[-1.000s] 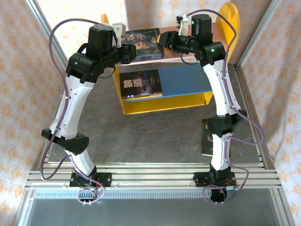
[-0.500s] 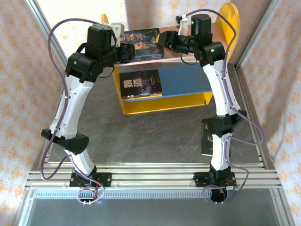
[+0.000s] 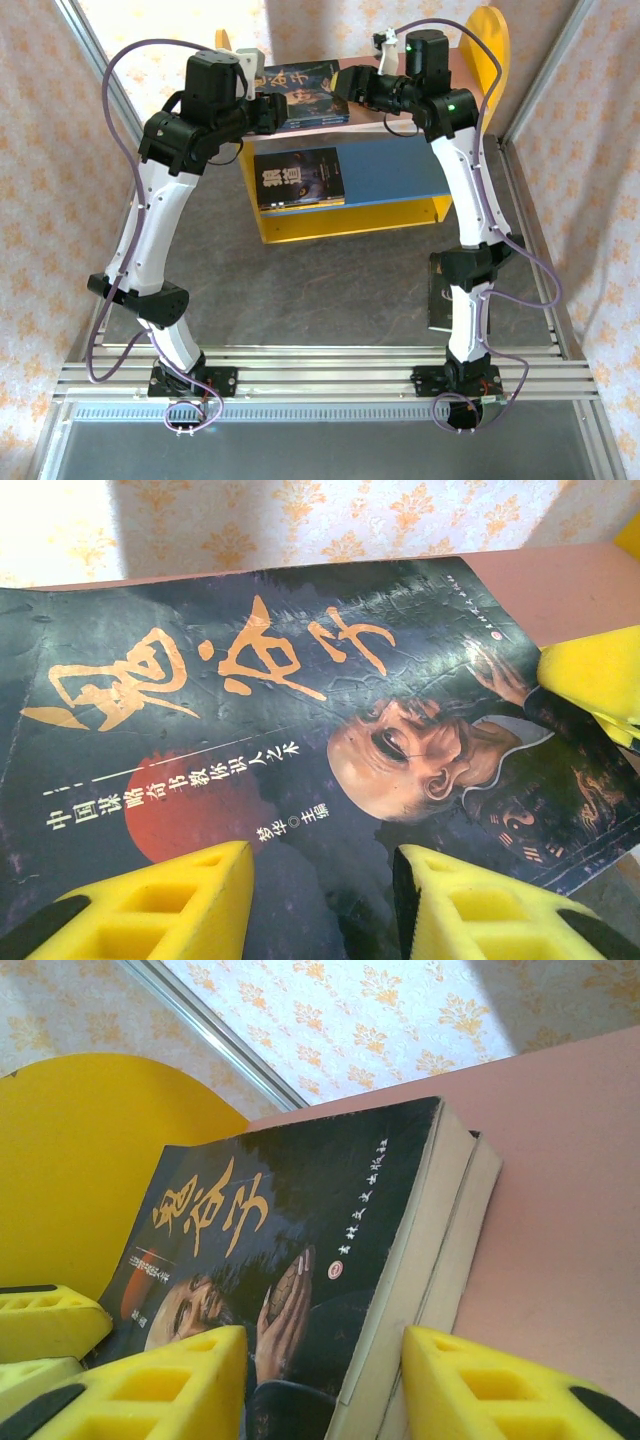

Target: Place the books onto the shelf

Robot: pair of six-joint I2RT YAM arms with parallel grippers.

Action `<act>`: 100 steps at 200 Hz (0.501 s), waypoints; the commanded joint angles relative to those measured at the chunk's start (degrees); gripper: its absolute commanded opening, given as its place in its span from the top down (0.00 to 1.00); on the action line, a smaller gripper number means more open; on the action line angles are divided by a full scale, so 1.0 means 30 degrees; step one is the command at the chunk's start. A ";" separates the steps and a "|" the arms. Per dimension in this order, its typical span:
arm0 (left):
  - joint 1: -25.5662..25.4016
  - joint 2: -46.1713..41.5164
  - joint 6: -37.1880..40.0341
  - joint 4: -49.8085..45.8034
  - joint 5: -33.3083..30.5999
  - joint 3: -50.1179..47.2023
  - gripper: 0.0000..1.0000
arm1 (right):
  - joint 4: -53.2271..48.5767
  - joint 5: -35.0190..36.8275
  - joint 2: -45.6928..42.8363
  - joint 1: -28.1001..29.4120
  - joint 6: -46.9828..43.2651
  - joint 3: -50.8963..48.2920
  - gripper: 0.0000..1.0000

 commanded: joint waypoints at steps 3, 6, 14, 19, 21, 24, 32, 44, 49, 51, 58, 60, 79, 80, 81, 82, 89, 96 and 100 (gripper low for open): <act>0.0220 0.0194 0.0333 -0.0186 -0.0293 -0.0005 0.57 | 0.0725 -0.0776 0.0283 0.0203 0.0378 0.0396 0.57; 0.0200 0.0201 0.0329 -0.0203 -0.0327 -0.0011 0.57 | 0.0725 -0.0789 0.0307 0.0227 0.0366 0.0395 0.57; 0.0222 0.0274 0.0361 -0.0273 -0.0524 0.0047 0.57 | 0.0763 -0.0834 0.0336 0.0242 0.0387 0.0405 0.57; 0.0237 0.0337 0.0390 -0.0350 -0.0608 0.0097 0.57 | 0.0775 -0.0860 0.0362 0.0231 0.0414 0.0403 0.57; 0.0248 0.0361 0.0391 -0.0379 -0.0638 0.0102 0.57 | 0.0779 -0.0855 0.0349 0.0231 0.0414 0.0414 0.57; 0.0251 0.0376 0.0395 -0.0399 -0.0678 0.0152 0.57 | 0.0783 -0.0851 0.0349 0.0245 0.0389 0.0397 0.57; 0.0304 0.0462 0.0391 -0.0474 -0.0696 0.0226 0.57 | 0.0817 -0.0857 0.0364 0.0232 0.0394 0.0406 0.57; 0.0367 0.0575 0.0396 -0.0486 -0.0696 0.0288 0.58 | 0.0896 -0.0882 0.0386 0.0231 0.0440 0.0396 0.57; 0.0398 0.0625 0.0391 -0.0464 -0.0671 0.0316 0.57 | 0.0931 -0.0907 0.0394 0.0259 0.0455 0.0415 0.57; 0.0405 0.0638 0.0391 -0.0480 -0.0668 0.0318 0.57 | 0.0931 -0.0908 0.0395 0.0238 0.0469 0.0400 0.57; 0.0443 0.0696 0.0396 -0.0475 -0.0635 0.0373 0.58 | 0.0990 -0.0952 0.0424 0.0233 0.0497 0.0446 0.57; 0.0453 0.0714 0.0370 -0.0490 -0.0622 0.0383 0.58 | 0.0997 -0.0941 0.0446 0.0253 0.0501 0.0430 0.57; 0.0486 0.0803 0.0373 -0.0462 -0.0515 0.0433 0.58 | 0.1019 -0.0998 0.0490 0.0247 0.0504 0.0438 0.57; 0.0486 0.0796 0.0367 -0.0474 -0.0503 0.0420 0.58 | 0.1019 -0.0997 0.0501 0.0239 0.0503 0.0416 0.57; 0.0471 0.0807 0.0364 -0.0465 -0.0497 0.0428 0.58 | 0.1004 -0.0997 0.0506 0.0235 0.0503 0.0406 0.57; 0.0493 0.0812 0.0363 -0.0476 -0.0509 0.0417 0.58 | 0.0997 -0.0997 0.0509 0.0233 0.0503 0.0400 0.57; 0.0486 0.0803 0.0411 -0.0513 -0.0498 0.0410 0.58 | 0.1004 -0.0997 0.0509 0.0233 0.0491 0.0406 0.57; 0.0541 0.0789 0.0419 -0.0487 -0.0543 0.0435 0.58 | 0.0986 -0.0996 0.0532 0.0258 0.0459 0.0401 0.57; 0.0544 0.0788 0.0420 -0.0513 -0.0553 0.0430 0.58 | 0.0981 -0.0996 0.0536 0.0238 0.0453 0.0396 0.57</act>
